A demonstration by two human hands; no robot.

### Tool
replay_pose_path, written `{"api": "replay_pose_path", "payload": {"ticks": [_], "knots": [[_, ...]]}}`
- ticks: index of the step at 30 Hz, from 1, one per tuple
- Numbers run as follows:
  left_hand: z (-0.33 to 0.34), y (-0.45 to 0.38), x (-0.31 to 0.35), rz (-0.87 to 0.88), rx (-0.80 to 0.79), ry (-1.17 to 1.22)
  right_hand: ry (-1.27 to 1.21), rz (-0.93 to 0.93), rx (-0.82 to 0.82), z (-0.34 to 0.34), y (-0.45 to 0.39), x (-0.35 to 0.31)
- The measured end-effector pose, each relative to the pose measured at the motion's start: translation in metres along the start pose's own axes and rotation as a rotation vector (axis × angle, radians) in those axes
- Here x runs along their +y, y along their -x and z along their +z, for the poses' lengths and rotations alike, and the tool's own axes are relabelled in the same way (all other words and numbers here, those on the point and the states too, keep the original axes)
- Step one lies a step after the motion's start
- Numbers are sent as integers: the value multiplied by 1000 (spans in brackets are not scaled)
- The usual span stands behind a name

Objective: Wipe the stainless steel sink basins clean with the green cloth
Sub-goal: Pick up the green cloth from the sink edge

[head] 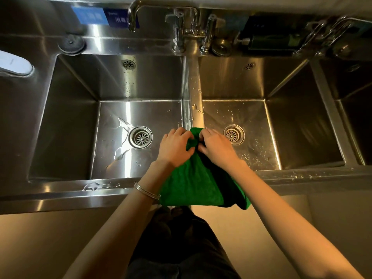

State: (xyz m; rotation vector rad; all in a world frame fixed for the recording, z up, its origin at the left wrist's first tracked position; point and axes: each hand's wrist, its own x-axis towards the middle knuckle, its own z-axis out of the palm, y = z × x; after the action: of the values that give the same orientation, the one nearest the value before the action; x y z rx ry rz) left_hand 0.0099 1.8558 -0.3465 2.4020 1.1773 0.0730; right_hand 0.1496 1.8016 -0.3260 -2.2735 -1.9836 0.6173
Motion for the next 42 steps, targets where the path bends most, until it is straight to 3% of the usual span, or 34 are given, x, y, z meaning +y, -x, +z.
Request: {"api": "replay_pose_path", "payload": {"ticks": [6, 16, 18, 23, 26, 32, 39, 42], "knots": [[-36, 10, 0, 38, 227, 144, -191, -83, 72, -29, -2, -27], [-113, 22, -12, -135, 602, 471, -514, -255, 343, -83, -30, -86], [-123, 27, -16, -124, 660, 479, -531, -251, 308, -84, -36, -94], [-123, 43, -30, -162, 683, 406, -420, -260, 46, -72, -43, -100], [-114, 54, -38, -194, 664, 421, -335, -267, 37, -64, -42, -103], [-120, 59, -48, -248, 682, 589, -581, -319, 60, -55, -39, -119], [-125, 52, -47, -261, 787, 799, -960, -433, -163, -46, -35, -118], [-128, 45, -53, -203, 750, 820, -992, -409, -130, -43, -36, -120]]}}
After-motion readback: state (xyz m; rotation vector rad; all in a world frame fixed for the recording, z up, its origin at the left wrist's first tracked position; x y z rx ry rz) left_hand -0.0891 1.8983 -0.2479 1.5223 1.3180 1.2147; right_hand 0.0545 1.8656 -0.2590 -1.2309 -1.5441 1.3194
